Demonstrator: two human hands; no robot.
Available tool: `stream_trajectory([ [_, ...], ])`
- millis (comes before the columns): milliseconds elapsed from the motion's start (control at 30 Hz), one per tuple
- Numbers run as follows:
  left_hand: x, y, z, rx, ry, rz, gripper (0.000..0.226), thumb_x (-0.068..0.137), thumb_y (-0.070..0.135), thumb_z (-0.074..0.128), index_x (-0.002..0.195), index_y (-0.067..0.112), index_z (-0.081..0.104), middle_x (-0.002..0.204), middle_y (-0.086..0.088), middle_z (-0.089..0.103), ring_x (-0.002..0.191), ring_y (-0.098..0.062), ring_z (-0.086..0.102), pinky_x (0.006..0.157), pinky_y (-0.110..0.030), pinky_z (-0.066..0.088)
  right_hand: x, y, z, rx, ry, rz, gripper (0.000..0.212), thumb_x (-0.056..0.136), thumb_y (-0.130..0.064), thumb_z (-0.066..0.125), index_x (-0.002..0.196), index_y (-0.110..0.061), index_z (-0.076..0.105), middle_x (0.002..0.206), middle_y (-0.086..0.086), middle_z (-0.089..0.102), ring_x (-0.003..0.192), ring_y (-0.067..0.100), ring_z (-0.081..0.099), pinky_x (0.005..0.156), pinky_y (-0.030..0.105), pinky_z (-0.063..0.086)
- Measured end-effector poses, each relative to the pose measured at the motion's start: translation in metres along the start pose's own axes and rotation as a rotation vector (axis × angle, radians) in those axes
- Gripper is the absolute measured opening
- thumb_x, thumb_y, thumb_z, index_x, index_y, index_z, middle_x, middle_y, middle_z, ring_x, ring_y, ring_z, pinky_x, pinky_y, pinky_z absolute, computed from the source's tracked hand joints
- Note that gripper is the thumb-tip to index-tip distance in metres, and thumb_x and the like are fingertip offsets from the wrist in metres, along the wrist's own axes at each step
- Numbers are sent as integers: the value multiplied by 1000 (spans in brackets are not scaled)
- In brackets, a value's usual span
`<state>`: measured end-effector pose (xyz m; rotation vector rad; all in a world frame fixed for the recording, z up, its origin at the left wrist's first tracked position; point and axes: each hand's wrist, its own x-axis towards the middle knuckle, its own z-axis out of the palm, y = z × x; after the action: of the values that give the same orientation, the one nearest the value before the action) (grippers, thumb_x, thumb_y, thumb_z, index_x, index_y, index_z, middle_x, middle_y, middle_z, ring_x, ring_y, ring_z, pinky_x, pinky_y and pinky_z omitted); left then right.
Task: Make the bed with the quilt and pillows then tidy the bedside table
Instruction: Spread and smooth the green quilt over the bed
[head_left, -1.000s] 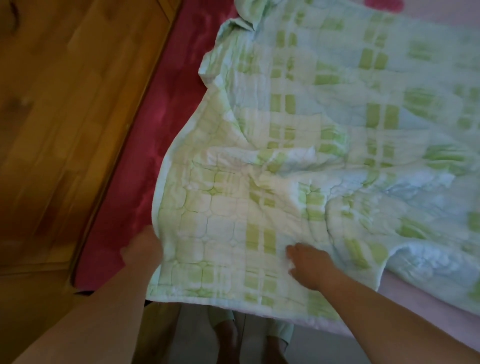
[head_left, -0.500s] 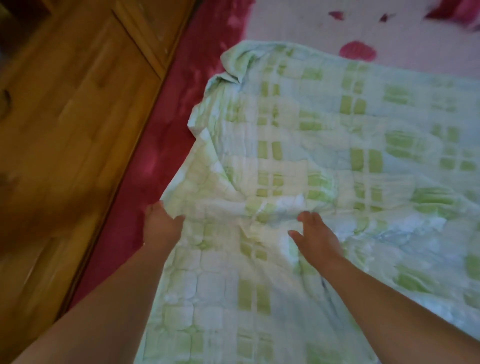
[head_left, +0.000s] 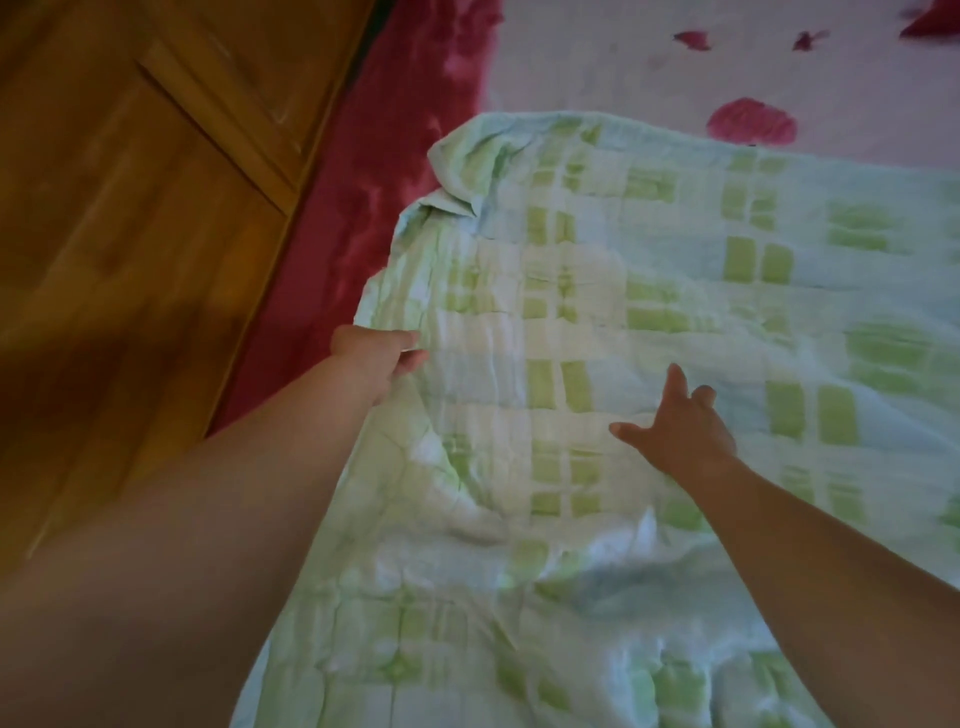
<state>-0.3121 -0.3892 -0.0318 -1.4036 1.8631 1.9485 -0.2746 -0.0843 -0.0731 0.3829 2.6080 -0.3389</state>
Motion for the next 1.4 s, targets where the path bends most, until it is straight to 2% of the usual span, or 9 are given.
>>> stream_trajectory([
  [200,35,-6,33,7,-10,-99,33,80,-6,71,108,-6,54,125,-18,57,86,-24,68,82,-29,58,36,2,8,0,-71,86,113,76,-61,66,152,-18,-4,151,24,18,130,38,43,97,44,43],
  [367,57,-11,39,159,83,-164,51,81,2,73,127,1,50,134,-13,48,82,-22,61,60,-23,58,58,8,23,49,-93,88,90,86,-54,59,149,-10,11,132,20,52,122,36,51,95,41,43],
  [467,64,-17,31,462,63,-271,38,84,23,73,109,0,56,91,-15,59,50,-18,52,31,-18,42,66,7,25,46,-90,27,39,97,-35,48,123,-7,44,118,20,58,110,36,56,85,37,44],
  [600,67,-16,18,815,53,-161,28,91,20,63,76,-2,53,36,-9,47,40,-16,37,43,-17,25,71,6,11,142,-47,38,4,95,-10,48,95,-8,44,77,10,55,64,24,60,44,21,40],
  [767,72,15,29,442,-4,102,21,93,10,61,113,7,58,85,-13,63,37,-17,60,33,-29,50,92,-15,-23,388,392,65,30,90,-4,50,119,0,41,107,27,62,102,40,61,78,40,46],
  [967,103,25,40,100,78,293,33,91,11,62,123,8,57,108,-13,64,77,-24,69,68,-32,61,121,-26,-15,543,542,-47,15,93,-6,41,108,-6,42,92,15,54,95,34,58,68,29,28],
  [1067,111,9,38,372,148,381,48,83,23,65,127,10,53,115,-4,61,97,-19,63,87,-31,53,131,-12,22,405,262,-107,38,95,-14,46,131,-5,36,124,19,49,122,35,47,93,36,35],
  [1200,106,-21,39,626,185,596,79,79,23,67,145,5,28,142,-7,39,128,-20,42,101,-22,36,128,-2,54,-161,18,-190,75,97,-50,34,153,-11,2,160,10,0,147,30,4,118,45,3],
  [1400,49,-91,49,1408,-108,1134,80,88,71,24,152,32,-3,158,-2,-22,147,-30,-15,111,-67,-4,80,-28,54,-110,394,-503,62,91,-52,31,141,-18,42,146,17,39,134,36,38,112,51,26],
])
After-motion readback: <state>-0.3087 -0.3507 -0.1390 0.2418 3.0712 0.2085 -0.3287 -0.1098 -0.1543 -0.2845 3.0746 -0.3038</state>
